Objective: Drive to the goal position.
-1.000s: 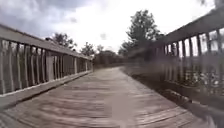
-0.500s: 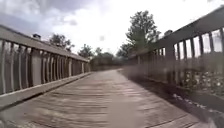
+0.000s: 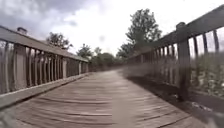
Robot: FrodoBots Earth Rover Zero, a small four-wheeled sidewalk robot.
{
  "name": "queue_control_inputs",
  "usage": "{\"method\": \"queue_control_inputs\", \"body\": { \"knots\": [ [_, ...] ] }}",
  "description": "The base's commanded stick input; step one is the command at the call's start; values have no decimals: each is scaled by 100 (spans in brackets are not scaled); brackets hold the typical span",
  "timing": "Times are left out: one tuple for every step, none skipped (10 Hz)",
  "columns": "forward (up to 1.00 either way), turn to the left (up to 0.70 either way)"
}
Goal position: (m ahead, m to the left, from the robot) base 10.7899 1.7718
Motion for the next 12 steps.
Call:
{"method": "queue_control_inputs", "body": {
  "knots": [
    [70,33],
    [70,26],
    [70,9],
    [70,0],
    [70,0],
    [70,0],
    [70,0],
    [70,0],
    [70,0],
    [70,0],
    [70,0],
    [70,0]
  ]
}}
